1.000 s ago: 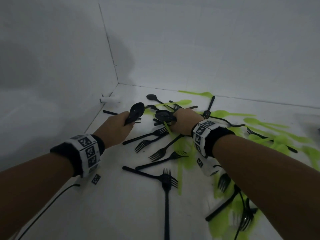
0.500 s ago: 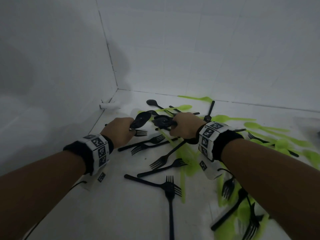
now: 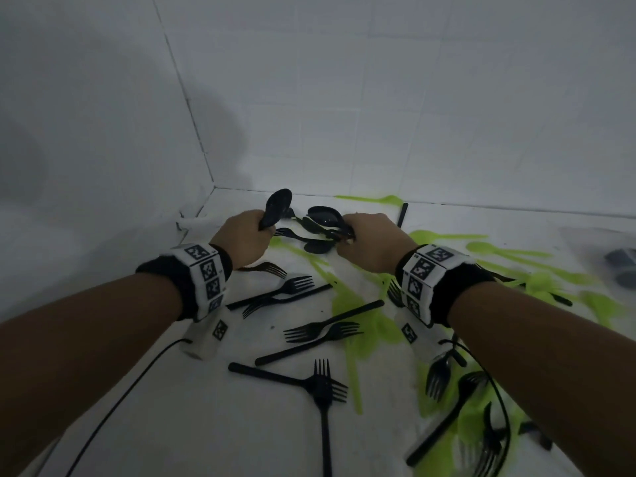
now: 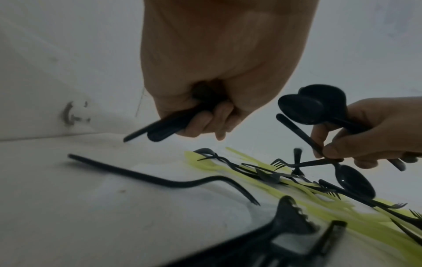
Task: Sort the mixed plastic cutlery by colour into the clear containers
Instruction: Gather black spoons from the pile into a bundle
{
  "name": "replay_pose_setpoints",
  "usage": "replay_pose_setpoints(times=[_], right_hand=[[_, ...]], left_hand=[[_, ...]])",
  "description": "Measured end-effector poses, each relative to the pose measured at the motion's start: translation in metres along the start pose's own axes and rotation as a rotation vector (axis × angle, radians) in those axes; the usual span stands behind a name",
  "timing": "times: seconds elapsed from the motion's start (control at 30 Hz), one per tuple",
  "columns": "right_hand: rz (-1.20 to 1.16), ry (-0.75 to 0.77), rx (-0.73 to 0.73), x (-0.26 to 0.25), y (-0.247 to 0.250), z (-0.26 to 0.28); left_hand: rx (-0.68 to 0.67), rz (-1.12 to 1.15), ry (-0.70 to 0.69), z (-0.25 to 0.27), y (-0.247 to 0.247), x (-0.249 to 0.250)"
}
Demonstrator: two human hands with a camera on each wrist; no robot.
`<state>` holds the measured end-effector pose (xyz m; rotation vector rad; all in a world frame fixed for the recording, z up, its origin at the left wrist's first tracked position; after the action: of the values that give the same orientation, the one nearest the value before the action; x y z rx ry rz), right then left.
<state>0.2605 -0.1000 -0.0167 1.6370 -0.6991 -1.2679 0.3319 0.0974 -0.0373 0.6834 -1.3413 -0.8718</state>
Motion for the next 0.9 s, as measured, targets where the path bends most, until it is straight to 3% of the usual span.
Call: replay_pose_setpoints(times=[0.1,0.23,0.33,0.47,0.67,0.8,0.9], right_hand=[[-0.137,-0.009,0.027,0.001,0.001,0.004],[-0.525,-0.097,0.114,0.004,0.003,0.009],[-0.744,-0.148,0.261,0.011,0.01,0.005],[-0.587,-0.157,0.404,0.035,0.016,0.005],[-0.327,-0.322,0.294,0.081,0.001,0.012],[-0.264,-0.263,0.302,0.077,0.007,0.001],[-0.254,-0.211,0.207,0.067,-0.005,-0.015]], left_hand=[[-0.019,-0.024,-0.026,-0.01,-0.007,0.016],[-0.047,-0.084,-0.016,-0.03,-0.022,0.03],[-0.057,-0.142,-0.005,-0.047,-0.034,0.038],[-0.087,-0.236,0.0,-0.062,-0.054,0.046],[-0.124,-0.399,-0.011,-0.077,-0.074,0.05],[-0.065,-0.42,-0.007,-0.078,-0.068,0.05],[-0.038,-0.39,0.024,-0.081,-0.065,0.046]])
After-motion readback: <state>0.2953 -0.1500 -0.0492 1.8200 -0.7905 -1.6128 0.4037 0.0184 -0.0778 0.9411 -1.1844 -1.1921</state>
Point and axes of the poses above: each hand's wrist, its own z-axis away from the middle knuckle, its own y-axis out of the back of the hand, x = y × z, the point moved 10 cm from there along -z, towards the middle knuckle, and after that the axes turned 13 degrees about y, right-handed, at the moved point
